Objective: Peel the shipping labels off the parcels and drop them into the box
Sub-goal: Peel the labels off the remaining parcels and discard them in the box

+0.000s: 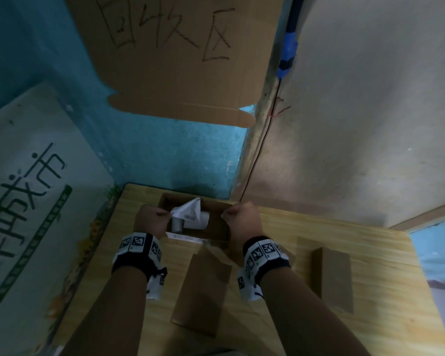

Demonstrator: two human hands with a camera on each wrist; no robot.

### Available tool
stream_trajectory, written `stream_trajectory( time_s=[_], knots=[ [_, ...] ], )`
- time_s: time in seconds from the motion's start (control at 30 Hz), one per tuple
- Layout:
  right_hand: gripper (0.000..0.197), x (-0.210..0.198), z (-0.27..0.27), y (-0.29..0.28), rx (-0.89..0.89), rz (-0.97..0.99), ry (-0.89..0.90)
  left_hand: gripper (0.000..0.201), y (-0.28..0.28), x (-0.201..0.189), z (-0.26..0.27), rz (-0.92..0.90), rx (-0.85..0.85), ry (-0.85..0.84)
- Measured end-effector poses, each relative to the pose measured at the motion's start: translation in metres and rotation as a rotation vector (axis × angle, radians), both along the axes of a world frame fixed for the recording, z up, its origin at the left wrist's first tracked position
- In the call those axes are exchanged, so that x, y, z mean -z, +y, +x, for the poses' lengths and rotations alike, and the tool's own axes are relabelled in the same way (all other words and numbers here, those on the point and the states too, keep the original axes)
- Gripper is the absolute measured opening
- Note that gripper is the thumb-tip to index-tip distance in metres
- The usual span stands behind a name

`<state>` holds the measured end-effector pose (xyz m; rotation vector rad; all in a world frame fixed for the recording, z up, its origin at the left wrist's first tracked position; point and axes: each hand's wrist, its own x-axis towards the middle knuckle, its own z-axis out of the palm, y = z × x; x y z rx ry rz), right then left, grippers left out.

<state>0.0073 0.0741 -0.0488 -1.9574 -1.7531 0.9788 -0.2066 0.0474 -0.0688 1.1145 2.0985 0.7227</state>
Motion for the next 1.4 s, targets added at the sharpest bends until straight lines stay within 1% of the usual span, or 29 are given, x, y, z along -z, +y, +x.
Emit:
stream_trajectory(
  time_s=[0.13,0.37,0.47,0.57,0.67,0.73,0.8,0.93,1.03,1.1,1.2,1.27,1.4],
  knots=[
    [0.017,0.004,-0.001,-0.002,-0.048,-0.004,0.002,0.013,0.0,0.001,0.002,-0.026,0.024,0.046],
    [0.017,0.007,0.003,-0.007,-0.038,-0.044,0.031,0.019,0.001,0.004,0.002,-0.14,-0.038,-0.012],
    [0.016,0.007,0.004,-0.007,-0.032,-0.046,0.027,0.022,0.0,0.005,0.003,-0.18,-0.063,0.005],
    [0.016,0.007,0.006,-0.007,-0.028,-0.048,0.028,0.03,-0.001,0.003,0.004,-0.142,-0.089,0.026],
    [0.017,0.008,0.005,-0.005,-0.019,-0.072,0.03,0.018,-0.003,0.002,0.005,-0.069,-0.071,0.008],
    [0.018,0.009,0.003,-0.004,-0.026,-0.079,0.013,0.012,-0.005,0.004,0.005,-0.011,-0.05,0.033],
    [0.021,0.012,0.002,-0.003,-0.02,-0.096,-0.011,0.011,-0.006,0.007,0.004,0.024,-0.025,0.078],
    [0.027,0.014,0.0,-0.004,-0.001,-0.136,-0.013,0.017,-0.006,0.011,0.001,-0.052,0.025,0.135],
    [0.029,0.012,-0.002,-0.008,-0.082,-0.148,-0.065,0.013,-0.007,0.012,-0.003,-0.097,-0.028,0.152],
    [0.028,0.006,-0.002,-0.011,-0.173,-0.18,-0.097,0.01,-0.008,0.012,-0.004,-0.1,-0.057,0.128],
    [0.027,-0.006,-0.002,-0.014,-0.327,-0.203,-0.159,0.017,-0.007,0.01,-0.005,-0.102,-0.057,0.104],
    [0.028,-0.01,-0.002,-0.015,-0.403,-0.211,-0.231,0.021,-0.006,0.013,-0.007,-0.113,-0.051,0.126],
    [0.024,-0.008,-0.007,-0.014,-0.464,-0.216,-0.4,0.015,-0.008,0.016,-0.009,-0.116,-0.036,0.137]
  ],
)
